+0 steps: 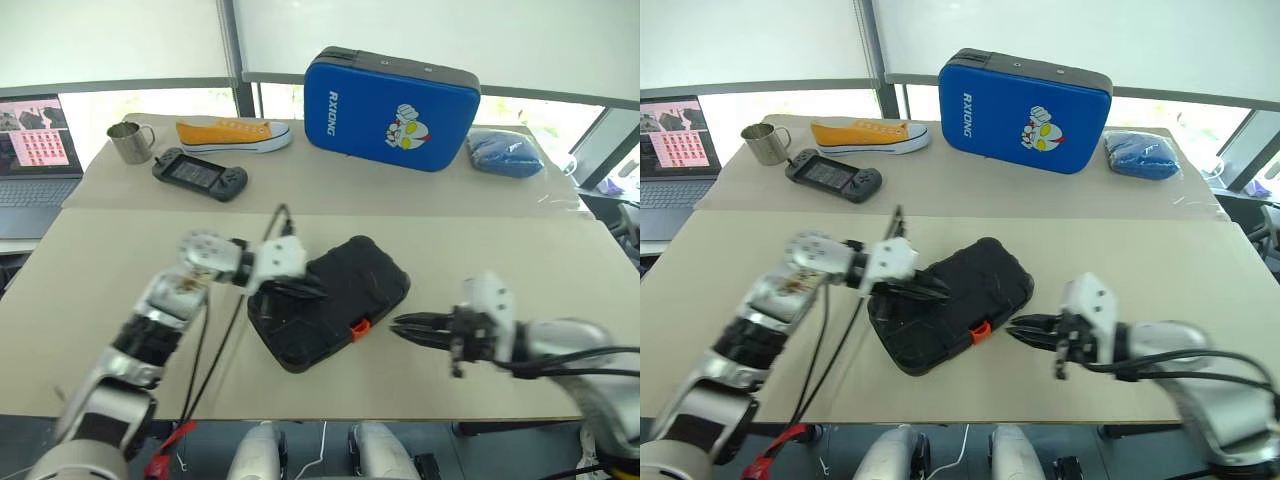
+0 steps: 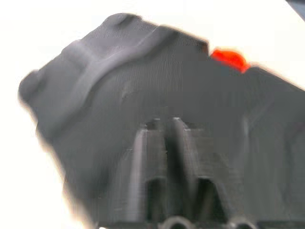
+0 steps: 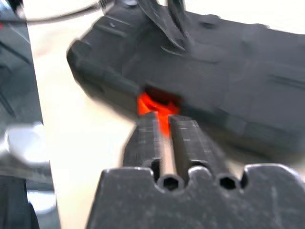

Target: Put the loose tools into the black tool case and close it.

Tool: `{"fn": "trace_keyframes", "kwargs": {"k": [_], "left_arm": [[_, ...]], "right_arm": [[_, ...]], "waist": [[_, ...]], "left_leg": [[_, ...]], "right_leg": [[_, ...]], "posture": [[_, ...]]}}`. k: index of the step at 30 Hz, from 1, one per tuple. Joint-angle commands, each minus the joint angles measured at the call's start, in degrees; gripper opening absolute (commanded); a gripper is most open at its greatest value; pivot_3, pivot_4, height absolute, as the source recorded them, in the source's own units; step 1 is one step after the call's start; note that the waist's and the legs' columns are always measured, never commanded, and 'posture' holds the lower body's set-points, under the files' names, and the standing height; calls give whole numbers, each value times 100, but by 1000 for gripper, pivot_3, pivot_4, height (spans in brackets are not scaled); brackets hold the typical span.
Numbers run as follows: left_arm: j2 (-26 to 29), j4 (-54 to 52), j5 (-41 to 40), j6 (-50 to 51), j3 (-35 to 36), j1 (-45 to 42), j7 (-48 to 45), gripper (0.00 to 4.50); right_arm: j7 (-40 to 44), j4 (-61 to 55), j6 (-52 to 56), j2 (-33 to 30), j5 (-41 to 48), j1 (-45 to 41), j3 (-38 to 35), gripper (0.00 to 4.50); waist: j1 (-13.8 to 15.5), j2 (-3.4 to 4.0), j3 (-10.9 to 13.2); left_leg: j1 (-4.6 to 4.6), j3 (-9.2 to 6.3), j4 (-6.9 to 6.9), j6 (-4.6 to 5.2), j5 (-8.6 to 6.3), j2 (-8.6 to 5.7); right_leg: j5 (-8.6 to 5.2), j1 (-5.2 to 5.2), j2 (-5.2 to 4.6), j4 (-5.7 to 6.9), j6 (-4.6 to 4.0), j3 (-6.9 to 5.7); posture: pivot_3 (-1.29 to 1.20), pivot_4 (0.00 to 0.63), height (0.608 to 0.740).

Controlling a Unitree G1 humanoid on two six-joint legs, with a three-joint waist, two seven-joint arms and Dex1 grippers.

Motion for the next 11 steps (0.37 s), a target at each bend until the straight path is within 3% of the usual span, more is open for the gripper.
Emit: {"fn": "trace_keyframes", "kwargs": {"k": [1, 5, 7, 8, 11], "left_arm": [[735, -462, -662, 865, 715, 415, -349, 2300], [2103, -704, -1592, 2079, 2196, 1195, -872, 3695], [2389, -668, -1745, 2391, 2848, 1507, -670, 4353], [2498, -691, -1839, 2524, 3116, 1691, -657, 4458], [2553, -877, -1935, 2484, 3604, 2119, -612, 4458]], "right_arm": [[725, 42, 186, -455, 657, 82, -870, 2174], [1716, 603, 721, -1164, 1272, 250, -1963, 3493], [1988, 959, 713, -1343, 1276, 256, -2221, 4126], [2014, 1129, 659, -1379, 1229, 208, -2264, 4463], [1970, 1427, 717, -1422, 1255, 11, -2220, 4463]], "waist": [[-3, 2, 3], [26, -6, 42], [71, -15, 50], [87, -15, 50], [143, -12, 50]], "left_leg": [[8, -6, -5, 0, 0, 2], [-4, 0, -15, -2, 1, 3], [-6, 0, -14, -2, 1, 5], [-8, 1, -15, -2, 1, 5], [6, 2, -17, -3, 0, -1]], "right_leg": [[-4, 5, 3, 0, -7, -7], [-7, -10, -12, 1, -4, -5], [-8, -11, -17, -4, -2, -10], [-8, -11, -22, -12, -1, -10], [-13, 8, -33, -24, 8, -13]], "posture": [[0, 150, 739], [0, 150, 739], [0, 150, 739], [0, 150, 739], [0, 150, 739]]}}
